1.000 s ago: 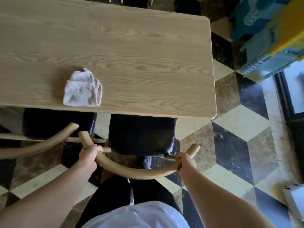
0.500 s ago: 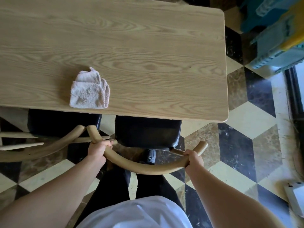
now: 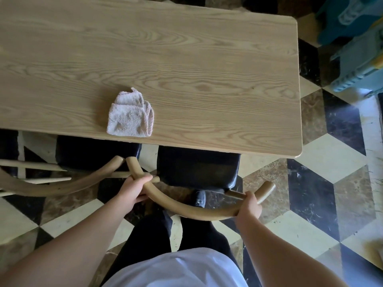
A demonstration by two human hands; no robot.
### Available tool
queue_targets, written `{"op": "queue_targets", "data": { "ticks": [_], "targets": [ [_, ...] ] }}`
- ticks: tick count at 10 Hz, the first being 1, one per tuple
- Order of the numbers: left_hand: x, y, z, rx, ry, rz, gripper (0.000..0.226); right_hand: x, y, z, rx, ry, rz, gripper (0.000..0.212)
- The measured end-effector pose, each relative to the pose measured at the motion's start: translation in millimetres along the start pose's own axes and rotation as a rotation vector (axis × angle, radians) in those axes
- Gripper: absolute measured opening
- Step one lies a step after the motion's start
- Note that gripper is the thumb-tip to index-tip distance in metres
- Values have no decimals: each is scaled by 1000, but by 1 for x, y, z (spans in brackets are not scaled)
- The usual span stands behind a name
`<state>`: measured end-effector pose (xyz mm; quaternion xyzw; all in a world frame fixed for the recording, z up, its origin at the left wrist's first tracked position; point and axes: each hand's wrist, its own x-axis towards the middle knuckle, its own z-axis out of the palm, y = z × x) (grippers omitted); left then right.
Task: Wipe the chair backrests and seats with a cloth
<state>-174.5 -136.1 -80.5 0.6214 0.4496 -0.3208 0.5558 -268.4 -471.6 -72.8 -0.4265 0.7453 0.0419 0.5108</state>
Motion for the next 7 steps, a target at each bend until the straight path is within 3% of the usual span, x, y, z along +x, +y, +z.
{"op": "queue_targets", "data": {
  "ticks": [1, 4, 5, 6, 7],
  "targets": [
    [-11, -8, -8, 103, -50, 21, 50, -21, 16, 4, 4, 35, -40, 56],
    [-31, 31, -59, 444, -181, 234, 39, -124, 101, 63, 131, 63, -49, 77],
    [-39, 51, -104, 565, -284, 320, 35, -172, 131, 97, 144, 31, -41, 77],
    [-43, 64, -155, 716, -257, 364, 21, -222, 156, 132, 63, -50, -105, 70],
    [-47, 74, -190, 896, -185, 449, 22, -273, 166, 160, 8, -218, -127, 64]
  ]
}}
